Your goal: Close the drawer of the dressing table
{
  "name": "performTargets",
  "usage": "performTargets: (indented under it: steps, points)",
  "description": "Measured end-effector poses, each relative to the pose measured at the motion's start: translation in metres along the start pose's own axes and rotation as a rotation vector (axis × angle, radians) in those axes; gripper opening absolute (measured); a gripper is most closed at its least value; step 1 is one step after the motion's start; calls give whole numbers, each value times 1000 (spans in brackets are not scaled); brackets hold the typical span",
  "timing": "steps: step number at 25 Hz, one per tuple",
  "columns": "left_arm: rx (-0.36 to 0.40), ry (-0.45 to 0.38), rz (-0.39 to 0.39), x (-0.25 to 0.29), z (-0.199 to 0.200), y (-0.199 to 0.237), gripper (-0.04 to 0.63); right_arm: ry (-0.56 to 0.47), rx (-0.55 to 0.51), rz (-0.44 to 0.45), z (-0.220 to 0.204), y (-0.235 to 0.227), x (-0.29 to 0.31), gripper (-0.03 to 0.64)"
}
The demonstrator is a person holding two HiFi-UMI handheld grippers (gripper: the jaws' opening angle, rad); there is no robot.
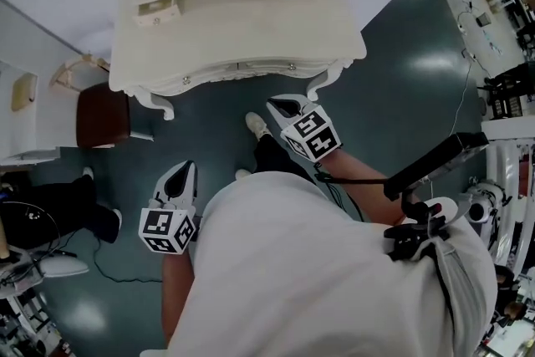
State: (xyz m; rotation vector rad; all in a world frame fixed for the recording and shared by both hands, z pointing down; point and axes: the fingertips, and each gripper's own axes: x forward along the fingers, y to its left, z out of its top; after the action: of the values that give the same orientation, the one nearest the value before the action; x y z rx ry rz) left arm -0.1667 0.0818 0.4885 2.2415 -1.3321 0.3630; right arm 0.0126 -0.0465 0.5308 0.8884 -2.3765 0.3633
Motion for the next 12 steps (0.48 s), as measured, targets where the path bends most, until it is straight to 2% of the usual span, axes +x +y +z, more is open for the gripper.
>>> performTargets:
  steps: [12]
  points:
    - [-18,14,22,-16,13,-13,2,8,-28,48,17,16,-18,0]
